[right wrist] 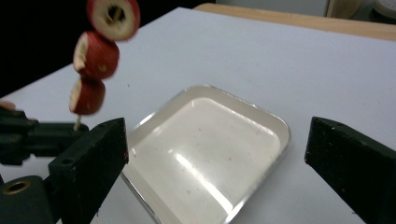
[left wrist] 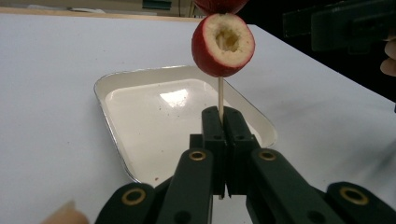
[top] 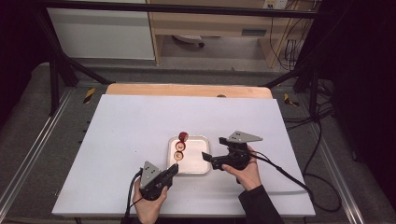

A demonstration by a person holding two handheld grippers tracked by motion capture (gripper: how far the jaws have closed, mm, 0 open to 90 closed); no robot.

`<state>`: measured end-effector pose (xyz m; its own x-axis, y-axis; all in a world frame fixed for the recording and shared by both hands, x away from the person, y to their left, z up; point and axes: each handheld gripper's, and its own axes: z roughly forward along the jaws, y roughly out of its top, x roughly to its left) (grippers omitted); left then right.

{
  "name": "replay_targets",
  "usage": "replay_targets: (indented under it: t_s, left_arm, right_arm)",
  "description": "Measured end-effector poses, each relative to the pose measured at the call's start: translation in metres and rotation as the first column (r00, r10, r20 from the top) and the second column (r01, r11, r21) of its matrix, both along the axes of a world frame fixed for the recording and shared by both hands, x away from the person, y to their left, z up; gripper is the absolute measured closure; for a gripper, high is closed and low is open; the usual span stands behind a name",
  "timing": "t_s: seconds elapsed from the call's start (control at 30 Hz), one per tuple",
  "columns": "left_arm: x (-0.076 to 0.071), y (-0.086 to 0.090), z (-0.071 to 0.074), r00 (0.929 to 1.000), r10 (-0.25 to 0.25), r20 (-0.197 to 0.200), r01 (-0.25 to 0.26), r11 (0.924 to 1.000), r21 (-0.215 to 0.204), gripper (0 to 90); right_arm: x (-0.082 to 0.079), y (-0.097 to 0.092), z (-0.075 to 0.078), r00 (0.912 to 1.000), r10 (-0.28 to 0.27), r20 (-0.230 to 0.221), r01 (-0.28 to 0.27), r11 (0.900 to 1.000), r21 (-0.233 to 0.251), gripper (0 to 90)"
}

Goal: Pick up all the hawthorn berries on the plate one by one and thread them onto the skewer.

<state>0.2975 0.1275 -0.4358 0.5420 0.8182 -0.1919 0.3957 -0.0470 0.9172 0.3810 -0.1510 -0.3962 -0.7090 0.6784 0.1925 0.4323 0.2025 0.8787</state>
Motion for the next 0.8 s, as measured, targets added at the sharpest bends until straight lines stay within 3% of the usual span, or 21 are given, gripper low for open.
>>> replay_targets:
  t_s: [0.17,0.27,0.63,0.8]
  left_arm:
    - [0.003,-0.001,0.006,0.9999,-0.016,-0.004,0.016,0.9996,0.024,88.8]
    - [0.005,-0.002,0.009,0.9996,-0.029,-0.004,0.029,0.9984,0.048,88.8]
    - [0.017,-0.006,0.016,0.9983,-0.053,-0.025,0.055,0.9936,0.098,88.8]
    - [0.022,-0.006,0.022,0.9981,-0.052,-0.034,0.056,0.9910,0.122,88.8]
  right_arm:
    - [-0.004,-0.017,-0.012,0.9994,-0.007,-0.034,0.004,0.9968,-0.080,1.9]
    - [-0.007,-0.027,-0.017,0.9993,-0.022,-0.031,0.019,0.9927,-0.119,1.1]
    - [-0.020,-0.069,-0.030,0.9974,-0.066,-0.028,0.061,0.9882,-0.141,0.8]
    - [-0.024,-0.083,-0.033,0.9981,-0.057,-0.026,0.052,0.9884,-0.143,0.7]
